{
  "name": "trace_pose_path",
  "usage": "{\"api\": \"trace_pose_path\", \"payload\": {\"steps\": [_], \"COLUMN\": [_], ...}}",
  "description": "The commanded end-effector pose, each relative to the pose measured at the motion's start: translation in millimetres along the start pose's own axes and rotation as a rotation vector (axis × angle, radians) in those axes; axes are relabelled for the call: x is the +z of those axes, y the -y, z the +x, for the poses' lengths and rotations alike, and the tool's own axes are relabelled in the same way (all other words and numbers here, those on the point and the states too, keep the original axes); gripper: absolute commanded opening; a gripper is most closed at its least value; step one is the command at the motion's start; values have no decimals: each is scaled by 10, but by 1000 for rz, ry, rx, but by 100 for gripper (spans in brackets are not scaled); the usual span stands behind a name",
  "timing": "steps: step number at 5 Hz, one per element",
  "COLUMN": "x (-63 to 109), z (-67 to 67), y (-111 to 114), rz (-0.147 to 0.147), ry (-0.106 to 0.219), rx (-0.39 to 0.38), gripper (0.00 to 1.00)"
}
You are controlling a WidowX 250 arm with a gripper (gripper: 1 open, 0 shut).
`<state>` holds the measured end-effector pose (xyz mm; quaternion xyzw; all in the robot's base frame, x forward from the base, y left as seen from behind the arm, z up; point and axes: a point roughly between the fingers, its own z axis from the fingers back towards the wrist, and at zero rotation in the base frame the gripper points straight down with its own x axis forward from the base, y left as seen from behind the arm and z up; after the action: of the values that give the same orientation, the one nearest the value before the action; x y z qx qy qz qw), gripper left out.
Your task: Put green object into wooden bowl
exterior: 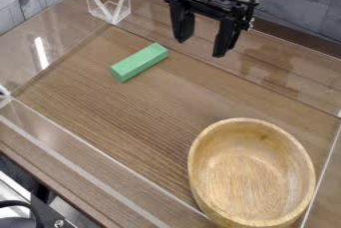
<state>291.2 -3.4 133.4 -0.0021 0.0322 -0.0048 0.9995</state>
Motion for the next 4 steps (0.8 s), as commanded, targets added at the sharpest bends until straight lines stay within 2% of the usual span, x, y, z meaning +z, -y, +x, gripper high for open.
{"api": "trace_pose_path", "payload": {"steps": [1, 2, 3, 4], "x": [-149, -296, -326, -386], "z": [-85, -213, -183, -57], "y": [-178, -567, -972, -1105], "rz": [4, 17, 28, -8], "ry": [-16, -4, 63, 113], "rx": [-60, -131, -172, -185], "gripper": [100, 100, 100, 100]}}
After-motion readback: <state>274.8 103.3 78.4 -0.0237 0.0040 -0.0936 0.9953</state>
